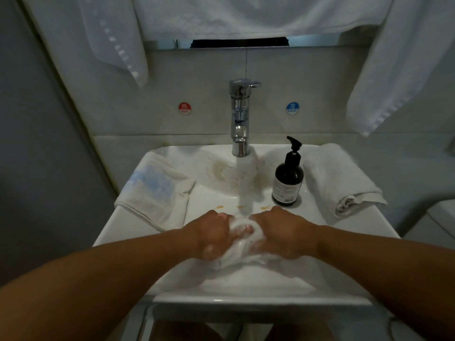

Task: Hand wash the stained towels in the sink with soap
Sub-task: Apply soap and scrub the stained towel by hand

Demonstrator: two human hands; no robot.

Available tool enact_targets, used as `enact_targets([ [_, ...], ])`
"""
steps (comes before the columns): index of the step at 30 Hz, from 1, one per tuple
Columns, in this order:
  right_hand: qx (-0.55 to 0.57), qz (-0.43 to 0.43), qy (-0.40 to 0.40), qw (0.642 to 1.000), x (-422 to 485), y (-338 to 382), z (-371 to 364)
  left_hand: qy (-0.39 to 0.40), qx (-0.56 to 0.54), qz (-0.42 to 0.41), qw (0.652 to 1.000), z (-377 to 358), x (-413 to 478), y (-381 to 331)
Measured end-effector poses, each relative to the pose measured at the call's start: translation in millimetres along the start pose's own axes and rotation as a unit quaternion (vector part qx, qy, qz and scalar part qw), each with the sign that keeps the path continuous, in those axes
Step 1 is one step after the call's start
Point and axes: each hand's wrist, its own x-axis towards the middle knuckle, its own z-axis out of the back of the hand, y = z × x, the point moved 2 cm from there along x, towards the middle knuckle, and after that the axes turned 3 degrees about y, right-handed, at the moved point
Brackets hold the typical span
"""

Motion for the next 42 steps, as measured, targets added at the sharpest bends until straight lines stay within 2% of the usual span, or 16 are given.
enact_targets([
  [2,0.073,-0.012,0.057,0.996,-7,3,0,0.043,-0.039,0.024,0.998,4,-2,0],
  [3,0.072,-0.019,0.076,0.994,-9,6,2,0.032,-0.044,0.034,0.998,9,-4,0],
  [6,-0.069,-0.041,0.024,0.996,-12,8,9,-0.044,-0.006,0.007,0.999,18,-7,5],
  [7,-0.088,-0.025,0.013,0.996,-15,9,10,-0.023,-0.017,-0.018,0.999,16,-12,4],
  [9,-0.06,0.014,0.058,0.996,-20,14,6,0.024,-0.029,-0.042,0.998,4,-20,2],
  [11,-0.051,0.015,0.086,0.995,-21,17,-4,0.041,0.076,-0.038,0.996,-5,-23,-2],
  [13,-0.078,0.004,0.059,0.995,-13,15,-8,0.043,0.137,-0.04,0.989,-10,-19,-2],
  [18,-0.151,-0.031,0.002,0.988,4,10,-5,0.003,0.026,0.016,1.0,1,-5,1],
  [21,-0.064,-0.004,-0.029,0.998,2,6,-4,0.006,0.019,0.003,1.0,8,-8,-2],
  [24,0.033,0.015,-0.003,0.999,0,3,-5,0.003,-0.024,0.027,0.999,9,-8,6],
  [28,-0.045,0.013,-0.025,0.999,-7,1,-2,-0.084,-0.113,0.031,0.99,15,-15,15],
  [30,-0.067,0.029,0.007,0.997,-13,3,-7,-0.041,-0.137,0.0,0.99,11,-23,15],
  [32,-0.089,0.02,0.024,0.996,-11,3,-14,0.01,-0.083,-0.007,0.996,1,-27,8],
  [34,-0.12,0.002,0.013,0.993,-1,0,-16,0.024,-0.021,-0.001,0.999,-5,-23,1],
  [37,-0.164,-0.03,0.015,0.986,9,2,-9,-0.008,0.01,0.003,1.0,-1,-13,3],
  [42,-0.174,-0.041,-0.024,0.984,10,8,4,-0.062,0.075,-0.027,0.995,11,-4,8],
])
